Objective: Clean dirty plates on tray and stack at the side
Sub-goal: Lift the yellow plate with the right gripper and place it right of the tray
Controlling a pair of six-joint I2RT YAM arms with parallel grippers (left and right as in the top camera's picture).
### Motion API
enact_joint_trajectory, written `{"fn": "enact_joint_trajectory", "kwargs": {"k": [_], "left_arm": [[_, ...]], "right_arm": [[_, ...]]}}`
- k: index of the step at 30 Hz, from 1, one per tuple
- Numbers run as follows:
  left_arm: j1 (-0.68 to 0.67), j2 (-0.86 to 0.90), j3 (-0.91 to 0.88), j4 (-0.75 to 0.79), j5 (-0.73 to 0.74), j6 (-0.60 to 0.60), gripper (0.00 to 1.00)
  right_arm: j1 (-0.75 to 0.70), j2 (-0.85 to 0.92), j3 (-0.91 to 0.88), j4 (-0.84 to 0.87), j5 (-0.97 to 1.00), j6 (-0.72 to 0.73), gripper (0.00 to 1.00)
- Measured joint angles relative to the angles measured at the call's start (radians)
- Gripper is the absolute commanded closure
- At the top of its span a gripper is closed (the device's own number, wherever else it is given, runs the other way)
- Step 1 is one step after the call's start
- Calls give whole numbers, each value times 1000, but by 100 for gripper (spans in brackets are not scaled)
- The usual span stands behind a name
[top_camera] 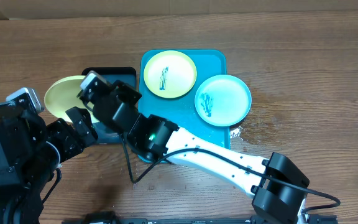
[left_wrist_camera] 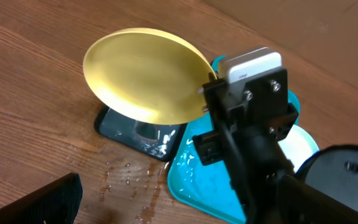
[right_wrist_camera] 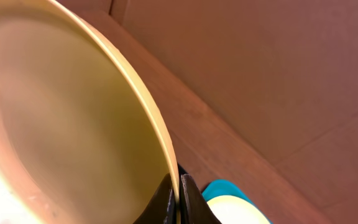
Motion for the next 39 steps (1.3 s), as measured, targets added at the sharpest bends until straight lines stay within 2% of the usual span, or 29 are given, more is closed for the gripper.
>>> {"fn": "enact_joint_trajectory", "kwargs": {"k": [22, 25, 26, 29, 31, 33, 36, 39], "left_arm": [[0, 0, 0, 0, 0, 0, 0], [0, 0, 0, 0, 0, 0, 0], [0, 0, 0, 0, 0, 0, 0], [0, 0, 0, 0, 0, 0, 0], [0, 0, 0, 0, 0, 0, 0], [0, 0, 0, 0, 0, 0, 0], [0, 0, 0, 0, 0, 0, 0], [0, 0, 0, 0, 0, 0, 0]], "right_arm": [[5, -64, 0, 39, 70, -44, 96], [-8, -65, 0, -11, 82, -5, 96], [-23, -65, 0, -69, 82, 57, 96], [-118, -66, 2, -222, 26, 258, 96], [-209, -66, 2, -301, -108, 380, 96], [-356, -66, 2, -364, -322, 491, 96], [-539, -72, 2, -415, -564, 579, 96], [-762, -108, 2, -543, -770, 640, 96]]}}
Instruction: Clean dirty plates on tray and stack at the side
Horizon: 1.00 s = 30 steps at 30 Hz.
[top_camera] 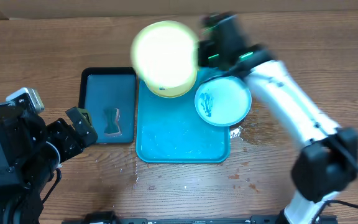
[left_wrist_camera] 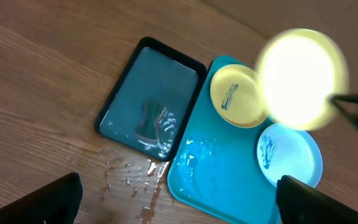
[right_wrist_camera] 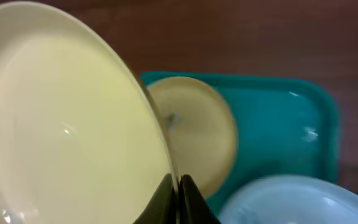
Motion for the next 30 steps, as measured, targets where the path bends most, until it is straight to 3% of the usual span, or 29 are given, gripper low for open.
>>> {"fn": "enact_joint_trajectory", "kwargs": {"k": [4, 8, 12, 16, 22, 30], "left_arm": [[0, 0, 0, 0, 0, 0, 0], [0, 0, 0, 0, 0, 0, 0], [0, 0, 0, 0, 0, 0, 0], [0, 0, 0, 0, 0, 0, 0], [0, 0, 0, 0, 0, 0, 0], [0, 0, 0, 0, 0, 0, 0]], "right_arm": [[-245, -72, 0, -187, -72, 37, 96], [-503, -108, 0, -397, -7, 55, 96], [-656, -92, -71, -430, 75, 60, 96], [-743, -75, -233, -352, 122, 64, 96], [-758, -64, -452, -241, 147, 64, 96], [-552, -64, -578, -188, 204, 91, 96]]}}
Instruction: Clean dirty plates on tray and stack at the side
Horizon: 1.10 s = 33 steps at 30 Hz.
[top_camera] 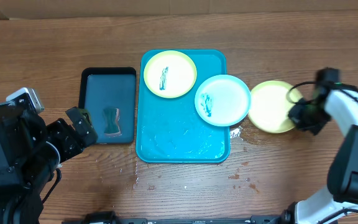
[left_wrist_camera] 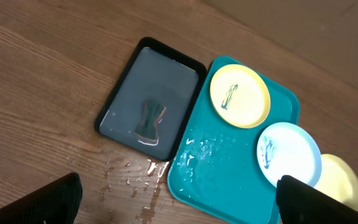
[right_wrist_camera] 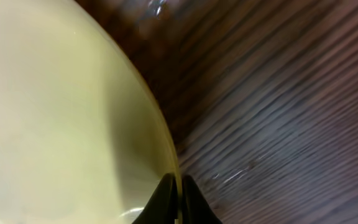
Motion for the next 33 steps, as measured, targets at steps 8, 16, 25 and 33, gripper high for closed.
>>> {"fn": "enact_joint_trajectory", "kwargs": {"k": [8, 16, 25, 33], "left_arm": [[0, 0, 0, 0, 0, 0, 0], [0, 0, 0, 0, 0, 0, 0], [0, 0, 0, 0, 0, 0, 0], [0, 0, 0, 0, 0, 0, 0]], "right_arm": [[141, -8, -5, -30, 77, -17, 46], [250, -109, 33, 166, -70, -149, 49], [329, -17, 39, 290, -145, -193, 86], [332, 12, 49, 196, -172, -195, 96]]}}
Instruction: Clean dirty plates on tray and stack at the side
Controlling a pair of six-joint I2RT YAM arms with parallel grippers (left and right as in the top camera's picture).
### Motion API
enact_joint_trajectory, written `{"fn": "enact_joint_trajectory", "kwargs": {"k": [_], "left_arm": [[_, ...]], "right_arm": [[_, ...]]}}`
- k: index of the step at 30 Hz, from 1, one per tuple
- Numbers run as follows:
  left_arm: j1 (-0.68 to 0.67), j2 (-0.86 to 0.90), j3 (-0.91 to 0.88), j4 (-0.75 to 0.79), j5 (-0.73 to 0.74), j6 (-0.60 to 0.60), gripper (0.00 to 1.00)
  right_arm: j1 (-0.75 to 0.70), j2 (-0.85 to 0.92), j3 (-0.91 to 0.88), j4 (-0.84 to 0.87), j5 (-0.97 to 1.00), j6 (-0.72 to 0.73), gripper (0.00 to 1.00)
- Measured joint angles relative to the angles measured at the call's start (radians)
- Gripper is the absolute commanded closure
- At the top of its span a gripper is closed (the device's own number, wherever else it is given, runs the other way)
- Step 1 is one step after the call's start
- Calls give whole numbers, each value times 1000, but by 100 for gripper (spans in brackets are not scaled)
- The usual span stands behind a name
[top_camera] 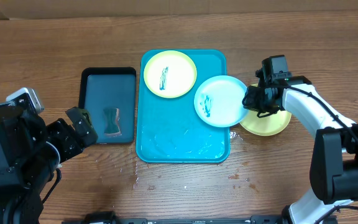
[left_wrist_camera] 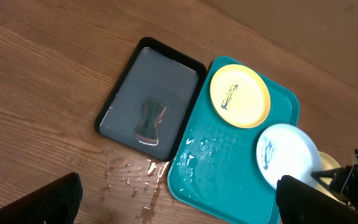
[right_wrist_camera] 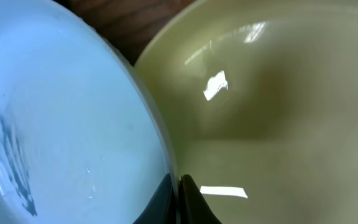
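A teal tray holds a yellow plate with a dark smear and a light blue plate, also smeared. The blue plate overhangs the tray's right edge. My right gripper is shut on its right rim, seen close in the right wrist view. A clean yellow plate lies on the table just right of the tray, partly under the blue plate. My left gripper is open and empty, off to the left of everything.
A black tray of water with a sponge in it sits against the teal tray's left side. Water drops wet the table in front of it. A cardboard wall runs along the back edge.
My right gripper has let go of the clean yellow plate, which stays on the table right of the tray. It is now shut on the blue plate's right rim. The left arm is unmoved.
My right gripper held the clean yellow plate over the black tray at the left. Then the plate was above the back of the teal tray. Then it lay on the table right of the tray, still gripped. Now the gripper holds the blue plate instead.
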Motion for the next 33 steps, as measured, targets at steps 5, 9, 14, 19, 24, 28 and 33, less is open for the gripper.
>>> {"fn": "enact_joint_trajectory", "kwargs": {"k": [5, 9, 14, 19, 24, 28, 33], "left_arm": [[0, 0, 0, 1, 0, 0, 0], [0, 0, 0, 9, 0, 0, 0], [0, 1, 0, 28, 0, 0, 0], [0, 1, 0, 29, 0, 0, 1], [0, 11, -6, 26, 0, 23, 8], [0, 35, -105, 32, -2, 40, 16], [0, 168, -329, 183, -5, 40, 27]], "right_arm": [[19, -84, 0, -86, -57, -1, 96], [101, -187, 7, -132, -95, -1, 96], [270, -187, 5, -106, -83, 58, 96], [407, -106, -40, 3, -3, 171, 82], [435, -35, -56, 36, 49, 226, 71], [431, -74, -55, 16, 66, 222, 69], [431, -220, -46, -13, 74, 183, 61]]}}
